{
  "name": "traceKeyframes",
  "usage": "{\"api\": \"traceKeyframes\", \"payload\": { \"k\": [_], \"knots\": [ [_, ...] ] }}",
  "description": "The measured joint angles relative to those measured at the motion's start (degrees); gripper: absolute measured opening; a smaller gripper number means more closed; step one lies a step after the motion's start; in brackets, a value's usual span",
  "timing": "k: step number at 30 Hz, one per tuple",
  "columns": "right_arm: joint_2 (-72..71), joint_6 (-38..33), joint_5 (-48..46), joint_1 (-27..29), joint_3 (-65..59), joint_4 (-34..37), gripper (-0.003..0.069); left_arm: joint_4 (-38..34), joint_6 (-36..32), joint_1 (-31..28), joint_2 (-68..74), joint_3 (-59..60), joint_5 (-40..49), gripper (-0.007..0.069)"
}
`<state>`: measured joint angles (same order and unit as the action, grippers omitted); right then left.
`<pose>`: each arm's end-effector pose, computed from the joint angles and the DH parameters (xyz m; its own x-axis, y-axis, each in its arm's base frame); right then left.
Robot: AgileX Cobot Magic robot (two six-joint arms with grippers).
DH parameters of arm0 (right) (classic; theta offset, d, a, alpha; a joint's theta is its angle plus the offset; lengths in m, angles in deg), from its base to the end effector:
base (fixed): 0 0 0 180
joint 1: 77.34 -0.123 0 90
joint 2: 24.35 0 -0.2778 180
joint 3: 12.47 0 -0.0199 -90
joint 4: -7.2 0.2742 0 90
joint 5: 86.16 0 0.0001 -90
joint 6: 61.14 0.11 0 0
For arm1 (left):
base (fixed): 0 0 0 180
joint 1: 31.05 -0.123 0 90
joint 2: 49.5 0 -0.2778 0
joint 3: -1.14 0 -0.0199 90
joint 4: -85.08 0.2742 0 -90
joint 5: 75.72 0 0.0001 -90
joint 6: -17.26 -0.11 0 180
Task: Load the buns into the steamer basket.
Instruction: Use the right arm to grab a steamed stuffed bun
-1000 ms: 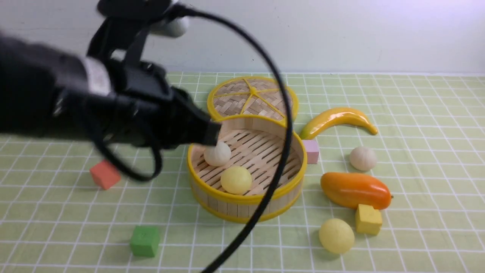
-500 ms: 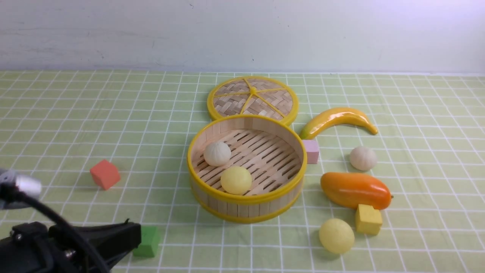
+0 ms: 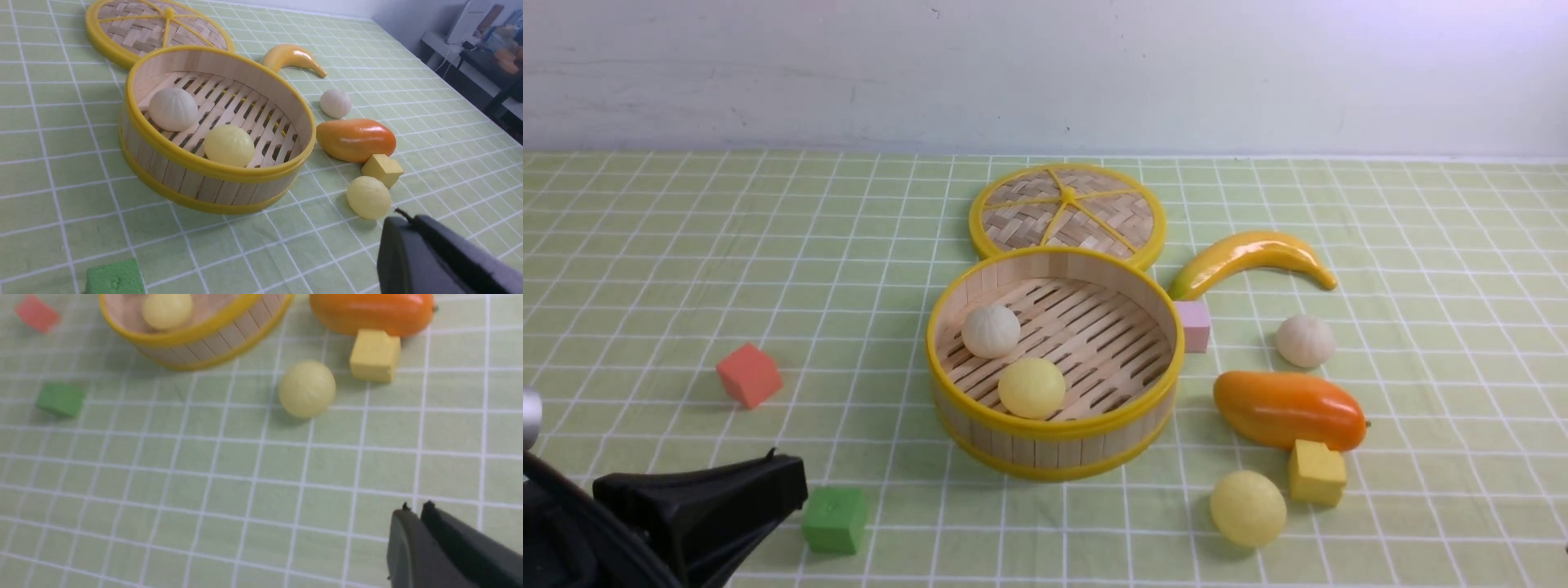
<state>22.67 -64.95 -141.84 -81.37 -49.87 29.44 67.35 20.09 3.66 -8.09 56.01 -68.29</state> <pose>0.1486 0.0450 0.2950 -0.7758 0.0971 -0.6234 -0.1537 0.9292 0.3360 0.1400 -0.1023 0.2710 -0.3875 -0.1557 -0.9086 0.4965 0.7953 -0.3480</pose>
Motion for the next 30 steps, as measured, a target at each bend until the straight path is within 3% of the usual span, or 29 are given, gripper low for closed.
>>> {"api": "traceKeyframes", "payload": {
  "k": [3, 8, 13, 17, 22, 28, 30],
  "knots": [
    [8.28, -0.25, -2.61, -1.41, 4.09, -2.68, 0.0036, 0.00, 0.00, 0.00, -0.02, 0.00, 0.06, -0.0013],
    [20.30, 0.38, -2.27, -8.45, 9.52, -3.53, 0.0035, 0.00, 0.00, 0.00, -0.06, 0.02, 0.66, -0.0013],
    [31.99, 4.70, -0.45, -17.70, 16.14, -8.80, 0.0036, 0.00, 0.00, 0.00, -0.12, 0.02, 1.26, -0.0013],
    [38.10, 8.87, 0.40, -20.97, 19.95, -13.57, 0.0052, 0.00, 0.00, 0.00, -0.12, 0.12, 1.30, -0.0013],
    [46.08, 11.15, 1.32, -21.57, 24.01, -15.02, 0.0113, 0.06, 0.00, 0.00, -0.12, 0.12, 1.30, -0.0013],
    [58.10, 11.14, 3.60, -21.63, 27.95, -13.34, 0.0284, 0.06, 0.00, 0.00, -0.12, 0.12, 1.30, -0.0013],
    [60.12, 11.14, 5.09, -21.63, 28.22, -13.34, 0.0309, 0.06, 0.00, 0.00, -0.12, 0.12, 1.30, -0.0013]
  ]
}}
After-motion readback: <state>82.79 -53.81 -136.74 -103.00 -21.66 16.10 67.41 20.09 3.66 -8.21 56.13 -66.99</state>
